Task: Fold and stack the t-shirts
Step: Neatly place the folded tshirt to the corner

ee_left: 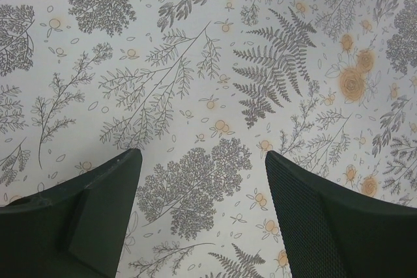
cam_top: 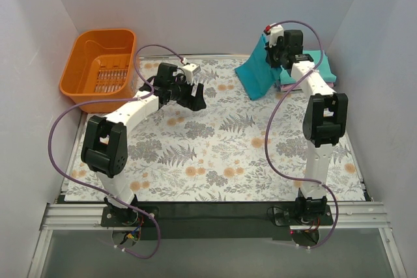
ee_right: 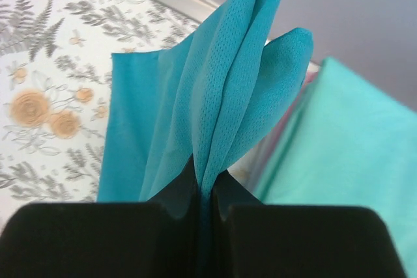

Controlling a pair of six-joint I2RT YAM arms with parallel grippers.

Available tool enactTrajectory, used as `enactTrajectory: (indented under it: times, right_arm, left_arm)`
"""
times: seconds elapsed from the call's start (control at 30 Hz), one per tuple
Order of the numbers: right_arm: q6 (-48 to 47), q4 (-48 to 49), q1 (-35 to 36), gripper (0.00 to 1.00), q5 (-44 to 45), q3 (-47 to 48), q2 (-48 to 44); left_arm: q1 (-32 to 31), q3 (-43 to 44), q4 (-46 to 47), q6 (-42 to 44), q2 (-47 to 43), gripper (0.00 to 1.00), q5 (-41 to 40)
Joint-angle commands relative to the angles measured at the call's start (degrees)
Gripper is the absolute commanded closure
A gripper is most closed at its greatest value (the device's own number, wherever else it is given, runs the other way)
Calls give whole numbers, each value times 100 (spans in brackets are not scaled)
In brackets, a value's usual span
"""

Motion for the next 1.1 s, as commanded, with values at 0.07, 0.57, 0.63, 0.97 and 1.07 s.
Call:
enactTrajectory:
  times: [0.07,0.57,0.63,0.97,1.07]
  right_arm:
    - [-411,-325,-311,99,68,814,164]
    - [-113,-721,-619,99,-195,1526,-152]
    - [-43,-809,-645,99,-283,1614,-169]
    - [72,-1020,-698,99,-389,1966,-257]
    - [81,-1116,-689,99,-407,2089,-257]
  left_arm:
    - [-4,-51,86,13,-347,29,-56]
    - [5,107,78,110,-198,29,40]
    - [-4,107,86,83,-189,29,49]
    - [5,90,86,83,-224,29,84]
    - [-4,81,86,75,-224,29,93]
